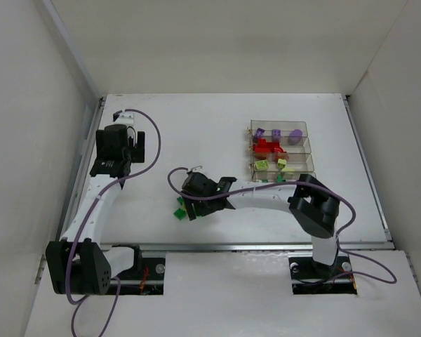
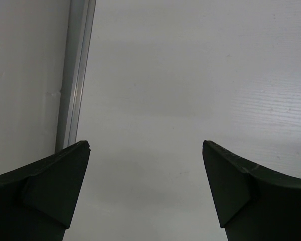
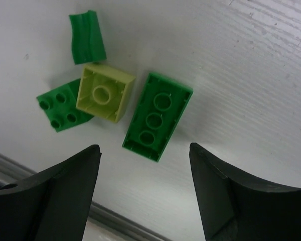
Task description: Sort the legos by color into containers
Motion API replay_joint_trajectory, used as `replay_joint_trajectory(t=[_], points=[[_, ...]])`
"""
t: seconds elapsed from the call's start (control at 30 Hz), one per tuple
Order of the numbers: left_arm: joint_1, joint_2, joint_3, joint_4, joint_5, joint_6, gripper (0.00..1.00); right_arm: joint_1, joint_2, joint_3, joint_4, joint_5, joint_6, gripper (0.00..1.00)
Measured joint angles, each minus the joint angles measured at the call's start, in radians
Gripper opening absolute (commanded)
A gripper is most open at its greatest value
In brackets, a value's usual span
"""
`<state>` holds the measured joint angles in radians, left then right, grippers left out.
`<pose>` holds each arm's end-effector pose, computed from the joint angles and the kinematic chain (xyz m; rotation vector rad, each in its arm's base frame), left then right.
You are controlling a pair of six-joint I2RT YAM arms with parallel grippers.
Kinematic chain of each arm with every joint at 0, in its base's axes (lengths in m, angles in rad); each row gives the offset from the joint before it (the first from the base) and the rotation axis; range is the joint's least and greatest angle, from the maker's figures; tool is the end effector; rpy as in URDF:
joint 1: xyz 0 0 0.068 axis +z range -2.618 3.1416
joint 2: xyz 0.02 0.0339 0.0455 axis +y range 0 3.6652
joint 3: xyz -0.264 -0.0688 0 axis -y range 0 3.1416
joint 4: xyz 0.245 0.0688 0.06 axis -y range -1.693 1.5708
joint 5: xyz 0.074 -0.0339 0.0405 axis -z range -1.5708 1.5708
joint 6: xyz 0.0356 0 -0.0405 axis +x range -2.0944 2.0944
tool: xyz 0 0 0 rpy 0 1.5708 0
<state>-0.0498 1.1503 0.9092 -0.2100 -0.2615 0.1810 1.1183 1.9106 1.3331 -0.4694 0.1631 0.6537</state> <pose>0.2622 -0.0039 0.3070 0.0671 2.0215 0.3473 0.1803 0.3578 0.1844 -0.5549 2.5987 0.4143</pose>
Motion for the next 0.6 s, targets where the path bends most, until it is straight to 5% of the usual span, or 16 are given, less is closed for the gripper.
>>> replay_joint_trajectory(t=[0.13, 0.2, 0.4, 0.6], points=[[0.0, 0.0, 0.0, 0.0, 0.007, 0.0, 0.94, 0.0, 0.063, 0.042, -0.011, 0.042, 0.033, 0.72], [0.0, 0.0, 0.0, 0.0, 0.01, -0.004, 0.94, 0.0, 0.074, 0.053, -0.015, 0.061, 0.043, 0.6], [0.0, 0.0, 0.0, -0.001, 0.032, -0.007, 0.94, 0.0, 0.079, 0.054, -0.013, 0.08, 0.068, 0.0], [0.0, 0.0, 0.0, -0.001, 0.039, -0.008, 0.94, 0.0, 0.027, -0.004, -0.027, 0.119, 0.082, 0.0]])
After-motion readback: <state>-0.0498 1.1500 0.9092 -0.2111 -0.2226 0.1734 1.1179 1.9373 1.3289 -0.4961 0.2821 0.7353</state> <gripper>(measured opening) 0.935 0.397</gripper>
